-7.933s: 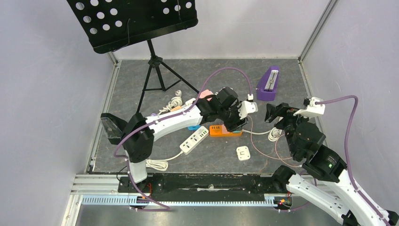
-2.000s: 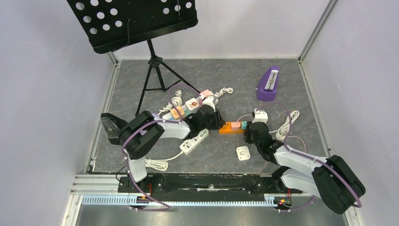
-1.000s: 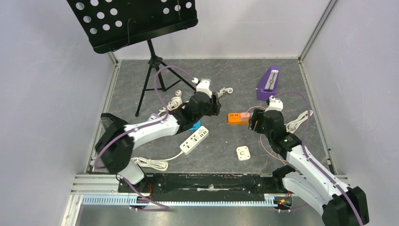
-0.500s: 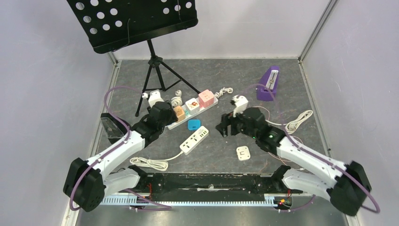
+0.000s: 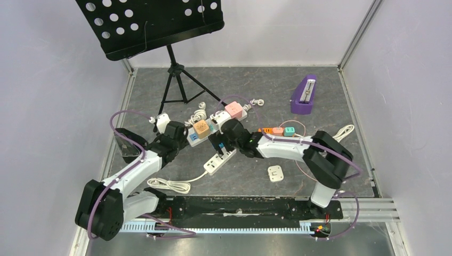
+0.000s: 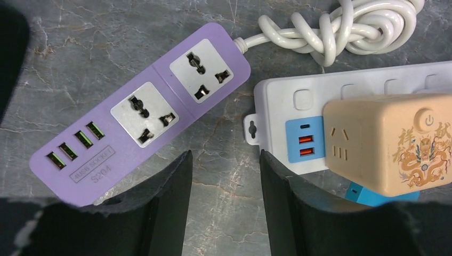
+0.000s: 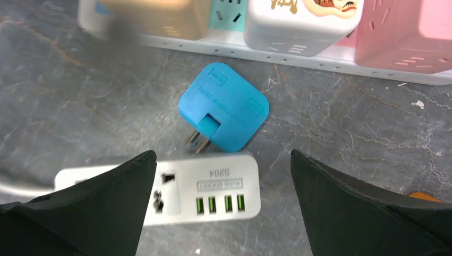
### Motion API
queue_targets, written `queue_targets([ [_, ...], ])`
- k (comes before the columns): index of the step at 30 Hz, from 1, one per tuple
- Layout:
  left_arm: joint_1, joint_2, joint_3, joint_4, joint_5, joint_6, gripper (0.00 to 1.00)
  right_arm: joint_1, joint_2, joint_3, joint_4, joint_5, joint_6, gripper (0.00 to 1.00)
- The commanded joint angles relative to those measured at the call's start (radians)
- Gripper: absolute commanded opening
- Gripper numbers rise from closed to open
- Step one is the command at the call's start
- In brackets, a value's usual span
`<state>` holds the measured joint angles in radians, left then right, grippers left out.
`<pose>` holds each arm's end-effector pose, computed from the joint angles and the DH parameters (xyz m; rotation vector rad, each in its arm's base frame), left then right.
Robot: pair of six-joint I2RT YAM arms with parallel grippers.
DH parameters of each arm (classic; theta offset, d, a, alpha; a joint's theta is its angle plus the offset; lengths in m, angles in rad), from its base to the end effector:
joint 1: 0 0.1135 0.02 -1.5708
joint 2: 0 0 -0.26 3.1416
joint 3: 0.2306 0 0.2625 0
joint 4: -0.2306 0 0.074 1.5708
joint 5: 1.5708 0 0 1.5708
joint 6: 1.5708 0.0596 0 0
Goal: Insert the plug
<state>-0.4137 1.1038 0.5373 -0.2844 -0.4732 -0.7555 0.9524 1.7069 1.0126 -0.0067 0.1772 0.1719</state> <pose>0.2257 -0.0694 0.1636 -0.5954 2.2258 -0.0152 0.2355 0.3129 0.1681 -0.7829 2.1515 0.3945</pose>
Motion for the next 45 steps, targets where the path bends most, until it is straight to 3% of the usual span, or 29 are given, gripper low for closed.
queue_targets([
  [1, 0.013, -0.02, 0.028, 0.001, -0.01, -0.02, 0.57, 0.016, 0.089, 0.09, 0.076, 0.179, 0.082, 0.98],
  [11, 0.015, -0.116, 0.019, -0.019, -0.063, -0.032, 0.6, 0.05, 0.305, 0.265, -0.062, 0.38, 0.354, 0.98],
  [17, 0.015, -0.116, 0.021, -0.013, -0.061, -0.035, 0.6, 0.063, 0.355, 0.293, -0.175, 0.471, 0.422, 0.82],
  [22, 0.016, -0.122, 0.026, -0.014, -0.035, -0.033, 0.6, 0.066, 0.325, 0.273, -0.176, 0.514, 0.389, 0.62],
  [26, 0.015, -0.151, 0.047, -0.002, 0.051, -0.013, 0.6, 0.065, 0.228, 0.241, -0.089, 0.549, 0.306, 0.59],
  [34, 0.014, -0.242, 0.157, -0.033, 0.279, 0.098, 0.6, 0.065, 0.021, 0.15, 0.096, 0.369, 0.188, 0.59],
  [39, 0.014, -0.262, 0.269, -0.083, 0.467, 0.194, 0.62, 0.065, -0.154, -0.014, 0.233, 0.2, 0.104, 0.59],
  [45, 0.015, -0.268, 0.353, -0.118, 0.735, 0.196, 0.64, 0.066, -0.404, -0.273, 0.457, -0.051, -0.069, 0.6],
])
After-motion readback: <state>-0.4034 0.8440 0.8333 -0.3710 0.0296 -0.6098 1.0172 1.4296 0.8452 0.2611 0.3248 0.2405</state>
